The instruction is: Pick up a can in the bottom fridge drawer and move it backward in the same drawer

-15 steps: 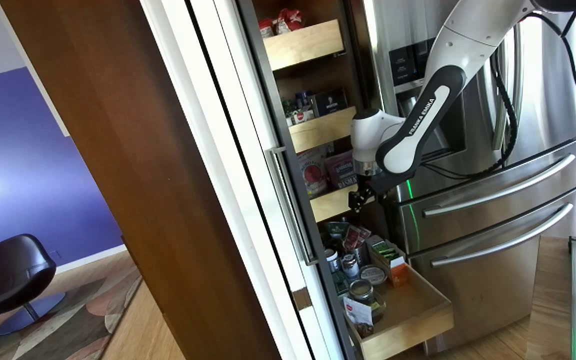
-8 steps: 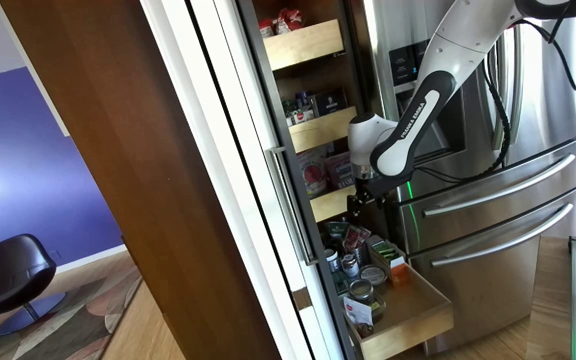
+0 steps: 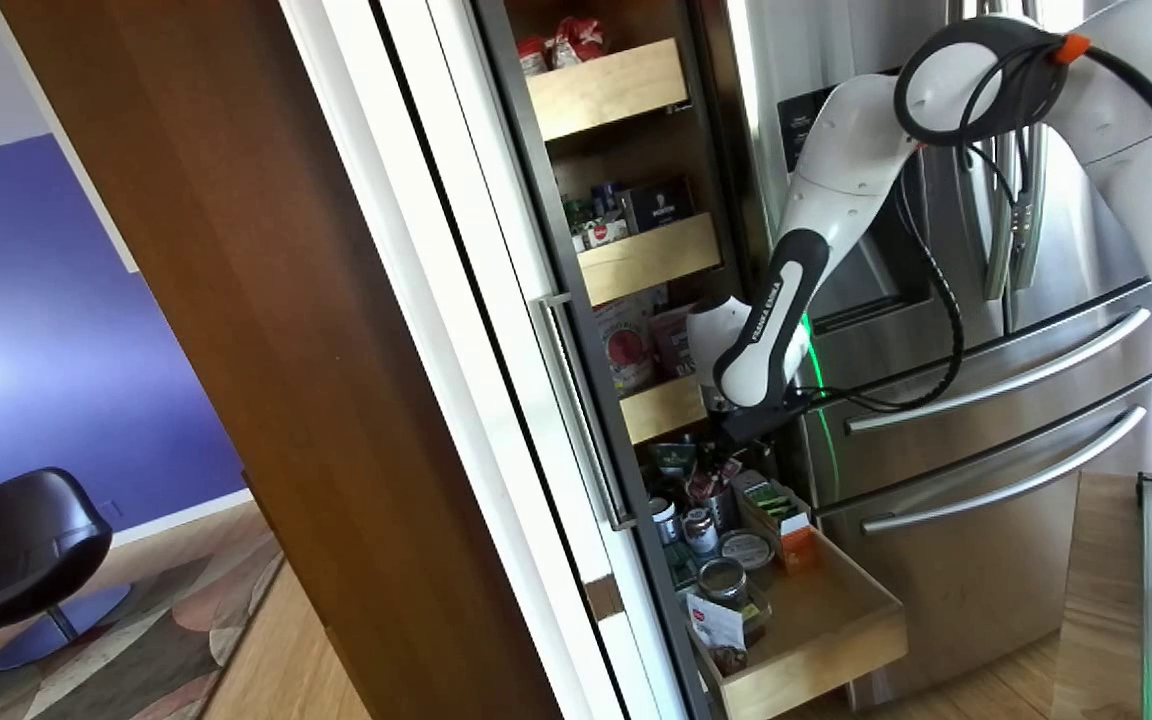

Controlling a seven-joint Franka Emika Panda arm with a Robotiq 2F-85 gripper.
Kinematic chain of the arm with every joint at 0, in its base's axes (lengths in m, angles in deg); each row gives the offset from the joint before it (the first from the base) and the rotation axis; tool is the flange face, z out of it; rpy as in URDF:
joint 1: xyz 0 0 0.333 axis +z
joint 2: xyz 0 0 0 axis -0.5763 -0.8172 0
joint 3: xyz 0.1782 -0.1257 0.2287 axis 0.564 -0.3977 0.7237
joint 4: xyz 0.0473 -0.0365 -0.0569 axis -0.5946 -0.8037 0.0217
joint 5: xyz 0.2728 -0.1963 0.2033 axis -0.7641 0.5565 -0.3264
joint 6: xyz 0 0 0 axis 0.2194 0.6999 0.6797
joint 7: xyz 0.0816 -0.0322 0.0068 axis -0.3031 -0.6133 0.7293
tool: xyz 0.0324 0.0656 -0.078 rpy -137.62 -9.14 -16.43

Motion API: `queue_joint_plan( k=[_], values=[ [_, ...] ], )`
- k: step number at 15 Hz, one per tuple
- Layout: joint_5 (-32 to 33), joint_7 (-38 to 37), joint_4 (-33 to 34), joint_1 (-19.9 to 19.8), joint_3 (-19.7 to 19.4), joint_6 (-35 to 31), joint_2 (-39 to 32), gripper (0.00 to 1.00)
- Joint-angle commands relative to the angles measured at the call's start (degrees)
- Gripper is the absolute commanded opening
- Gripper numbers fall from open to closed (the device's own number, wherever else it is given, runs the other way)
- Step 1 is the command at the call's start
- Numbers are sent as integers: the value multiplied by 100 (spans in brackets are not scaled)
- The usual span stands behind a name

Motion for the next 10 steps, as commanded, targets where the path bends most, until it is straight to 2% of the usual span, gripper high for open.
queue_joint_plan(
  k=[1, 10],
  values=[
    [-473, 539, 643, 164, -190, -195, -811, 100],
    [-726, 929, 1691, 373, -546, -641, -2054, 100]
  ],
)
